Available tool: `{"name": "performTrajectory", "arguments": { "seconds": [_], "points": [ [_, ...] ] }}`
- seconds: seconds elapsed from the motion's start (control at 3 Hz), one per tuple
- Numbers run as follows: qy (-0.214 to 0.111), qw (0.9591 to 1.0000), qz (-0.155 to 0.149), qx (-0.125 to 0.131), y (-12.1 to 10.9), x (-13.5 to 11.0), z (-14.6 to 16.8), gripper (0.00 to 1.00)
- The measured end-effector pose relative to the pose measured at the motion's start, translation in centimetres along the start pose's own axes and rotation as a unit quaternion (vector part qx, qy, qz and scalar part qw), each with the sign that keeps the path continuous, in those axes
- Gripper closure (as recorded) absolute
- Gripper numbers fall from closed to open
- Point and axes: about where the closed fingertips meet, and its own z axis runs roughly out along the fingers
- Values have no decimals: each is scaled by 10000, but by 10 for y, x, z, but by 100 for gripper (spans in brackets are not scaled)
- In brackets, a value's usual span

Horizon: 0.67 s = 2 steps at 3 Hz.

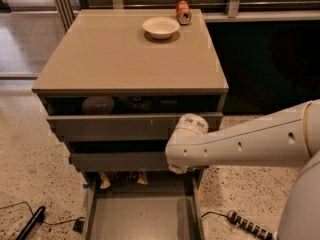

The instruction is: Pick water bottle from bottom drawer and place on counter

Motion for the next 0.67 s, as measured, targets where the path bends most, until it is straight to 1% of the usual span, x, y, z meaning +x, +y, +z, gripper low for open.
{"name": "performTrajectory", "arguments": {
  "seconds": [0.33, 0.67],
  "points": [
    [-18, 9981, 400, 459, -50, 18, -52, 100],
    [-27, 9982, 388, 458, -50, 17, -53, 100]
  ]
}}
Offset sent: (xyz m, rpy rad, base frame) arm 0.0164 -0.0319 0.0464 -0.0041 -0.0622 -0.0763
